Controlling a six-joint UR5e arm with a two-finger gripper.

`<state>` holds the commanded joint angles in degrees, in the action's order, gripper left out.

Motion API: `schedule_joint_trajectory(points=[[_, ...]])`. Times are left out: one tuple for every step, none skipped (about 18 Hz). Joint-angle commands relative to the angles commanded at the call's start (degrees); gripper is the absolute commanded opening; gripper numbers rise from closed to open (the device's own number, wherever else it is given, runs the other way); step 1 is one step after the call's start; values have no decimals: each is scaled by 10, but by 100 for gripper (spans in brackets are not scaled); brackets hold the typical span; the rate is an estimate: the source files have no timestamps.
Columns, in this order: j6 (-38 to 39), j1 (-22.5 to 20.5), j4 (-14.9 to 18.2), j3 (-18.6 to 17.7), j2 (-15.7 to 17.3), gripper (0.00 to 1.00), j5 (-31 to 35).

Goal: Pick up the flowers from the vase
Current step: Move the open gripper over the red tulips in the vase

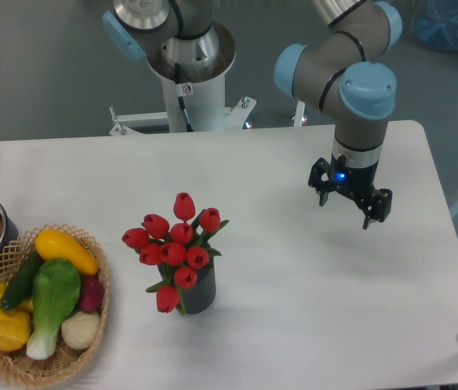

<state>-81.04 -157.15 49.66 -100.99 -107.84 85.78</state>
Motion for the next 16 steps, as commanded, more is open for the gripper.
schedule_joint_trajectory(points=[[0,-1,1,-1,1,100,1],[0,1,0,-4,3,100,0],[1,2,0,-4,3,100,-1],[1,3,1,-4,4,100,-1],[0,4,1,-1,3,100,-1],[0,4,1,0,3,100,-3],[1,4,-2,-4,3,100,-4],[-1,4,-3,-7,3,100,-8],[-4,4,-4,-9,4,100,-28],[0,4,-7,-17,4,100,-70],[1,3,-8,-22,6,100,-108],[2,0,-10,-31,16,100,-132],[1,-3,-10,-35,24,100,-146],[-1,-5,-10,-39,26,100,-161],[-1,-5,-10,-43,28,100,-179],[-1,-4,-10,-44,32,100,-192]])
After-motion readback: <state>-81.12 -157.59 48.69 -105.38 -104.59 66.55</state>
